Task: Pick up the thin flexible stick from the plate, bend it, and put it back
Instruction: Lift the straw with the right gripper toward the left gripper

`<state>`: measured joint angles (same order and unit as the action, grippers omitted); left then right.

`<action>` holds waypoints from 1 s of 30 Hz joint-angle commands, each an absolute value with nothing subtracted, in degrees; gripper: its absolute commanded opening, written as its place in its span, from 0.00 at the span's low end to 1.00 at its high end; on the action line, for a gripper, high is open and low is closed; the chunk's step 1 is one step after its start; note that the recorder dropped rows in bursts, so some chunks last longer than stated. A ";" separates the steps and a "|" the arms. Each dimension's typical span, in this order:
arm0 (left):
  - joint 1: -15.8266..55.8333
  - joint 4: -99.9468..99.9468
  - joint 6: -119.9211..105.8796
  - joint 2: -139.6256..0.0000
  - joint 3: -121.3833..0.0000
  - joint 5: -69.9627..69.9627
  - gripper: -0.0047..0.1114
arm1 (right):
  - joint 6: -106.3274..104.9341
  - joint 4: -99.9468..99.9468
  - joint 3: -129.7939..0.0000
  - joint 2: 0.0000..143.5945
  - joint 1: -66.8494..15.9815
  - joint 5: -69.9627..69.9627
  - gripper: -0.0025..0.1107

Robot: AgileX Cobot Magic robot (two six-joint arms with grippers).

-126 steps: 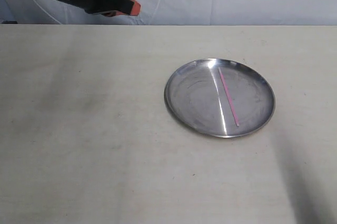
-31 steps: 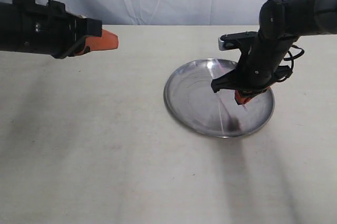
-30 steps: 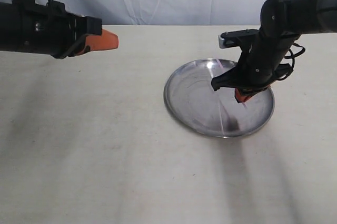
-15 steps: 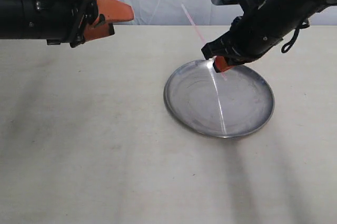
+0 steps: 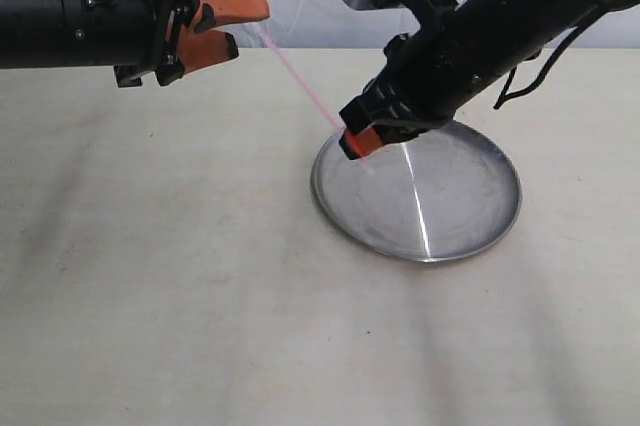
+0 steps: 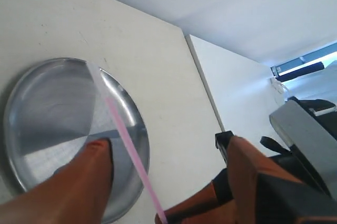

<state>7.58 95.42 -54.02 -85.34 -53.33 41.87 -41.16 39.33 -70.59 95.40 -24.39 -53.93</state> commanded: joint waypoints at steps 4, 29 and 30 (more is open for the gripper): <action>7.55 94.86 -55.38 -85.59 -53.71 41.01 0.56 | -42.51 40.80 -70.49 94.86 -27.45 -53.85 0.01; 7.55 94.27 -57.16 -85.59 -53.71 35.98 0.04 | -49.34 49.56 -70.49 93.84 -27.45 -57.52 0.01; 7.55 94.27 -57.55 -85.59 -53.71 36.08 0.04 | -49.34 49.56 -70.49 93.84 -27.45 -57.52 0.01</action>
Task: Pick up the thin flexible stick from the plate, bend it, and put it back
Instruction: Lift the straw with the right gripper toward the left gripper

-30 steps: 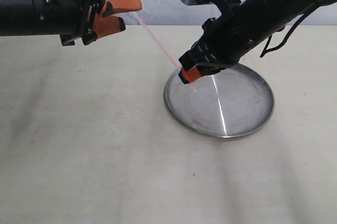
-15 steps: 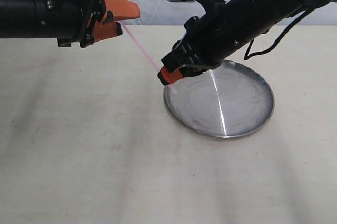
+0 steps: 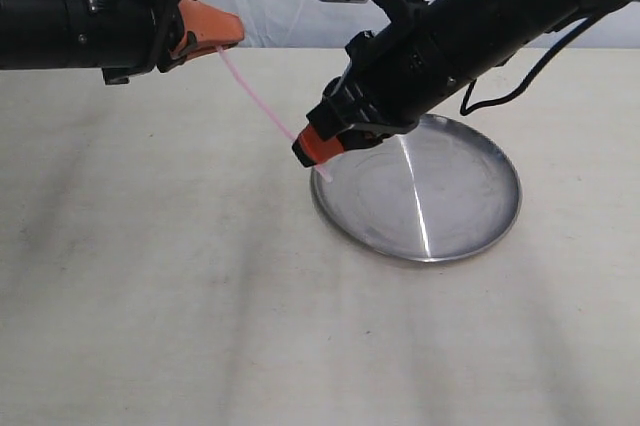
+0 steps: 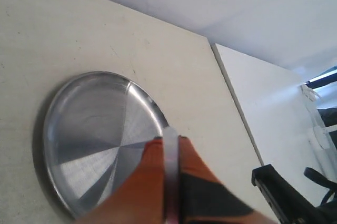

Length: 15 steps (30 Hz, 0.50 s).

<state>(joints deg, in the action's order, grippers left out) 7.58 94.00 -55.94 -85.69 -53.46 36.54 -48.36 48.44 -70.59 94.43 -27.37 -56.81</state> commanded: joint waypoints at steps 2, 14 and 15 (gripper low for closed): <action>7.55 94.27 -57.57 -85.59 -53.71 36.19 0.04 | -49.34 49.56 -70.49 93.84 -27.45 -57.52 0.01; 7.55 94.27 -57.57 -85.59 -53.71 37.68 0.04 | -49.34 49.56 -70.49 93.84 -27.45 -57.88 0.44; 7.55 94.27 -57.57 -85.59 -53.71 37.80 0.04 | -49.34 49.56 -70.49 93.84 -27.45 -57.88 0.45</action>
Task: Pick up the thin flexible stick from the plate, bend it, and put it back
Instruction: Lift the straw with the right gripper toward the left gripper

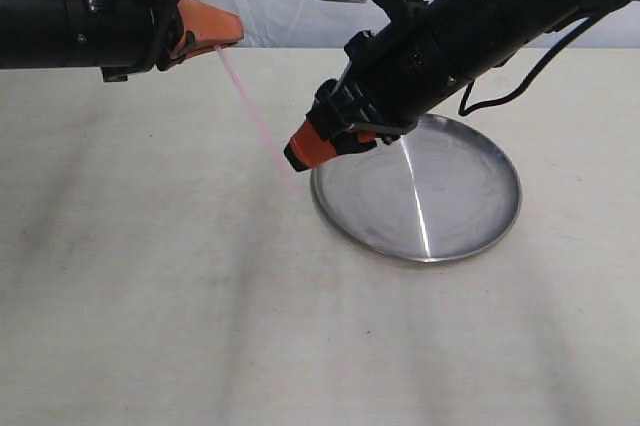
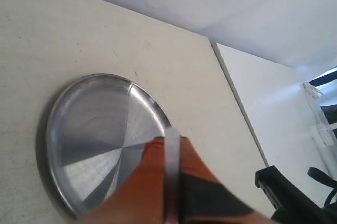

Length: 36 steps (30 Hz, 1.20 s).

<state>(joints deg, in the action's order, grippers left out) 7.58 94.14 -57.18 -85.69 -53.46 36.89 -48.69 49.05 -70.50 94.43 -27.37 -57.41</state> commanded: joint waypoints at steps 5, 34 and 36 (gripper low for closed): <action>7.55 94.50 -57.57 -85.59 -53.71 38.06 0.04 | -49.34 51.31 -70.49 93.84 -27.45 -56.89 0.45; 7.55 94.07 -60.49 -85.59 -53.71 40.86 0.04 | -49.46 59.89 -70.49 98.96 -27.45 -43.64 0.03; 7.55 93.43 -60.39 -85.59 -53.71 40.97 0.04 | -49.46 60.81 -70.49 98.96 -27.45 -42.67 0.03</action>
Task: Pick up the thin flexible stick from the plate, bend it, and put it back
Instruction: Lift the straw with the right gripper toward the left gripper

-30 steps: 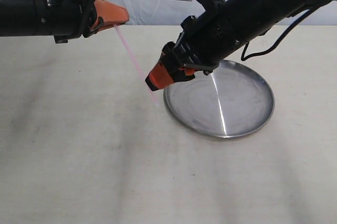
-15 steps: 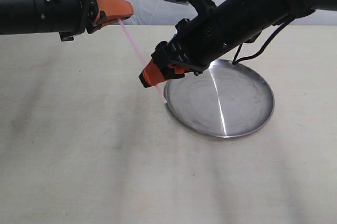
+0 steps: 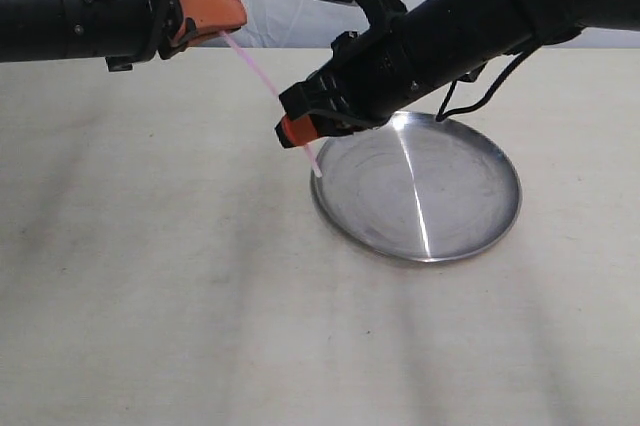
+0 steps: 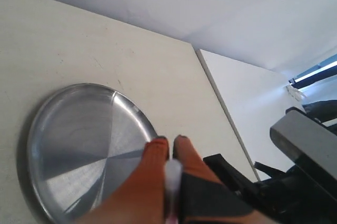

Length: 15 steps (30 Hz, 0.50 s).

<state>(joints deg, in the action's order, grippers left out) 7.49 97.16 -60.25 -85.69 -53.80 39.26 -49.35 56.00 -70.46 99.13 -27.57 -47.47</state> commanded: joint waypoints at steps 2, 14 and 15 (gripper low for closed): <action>7.55 92.62 -60.39 -85.59 -53.71 40.97 0.04 | -49.46 62.08 -70.49 98.96 -27.45 -42.07 0.03; 7.55 91.54 -60.26 -85.59 -52.59 40.86 0.04 | -49.46 66.71 -70.49 98.38 -27.45 -36.03 0.03; 7.55 91.54 -60.26 -85.59 -52.30 40.86 0.04 | -49.71 67.47 -70.49 98.22 -27.45 -35.44 0.03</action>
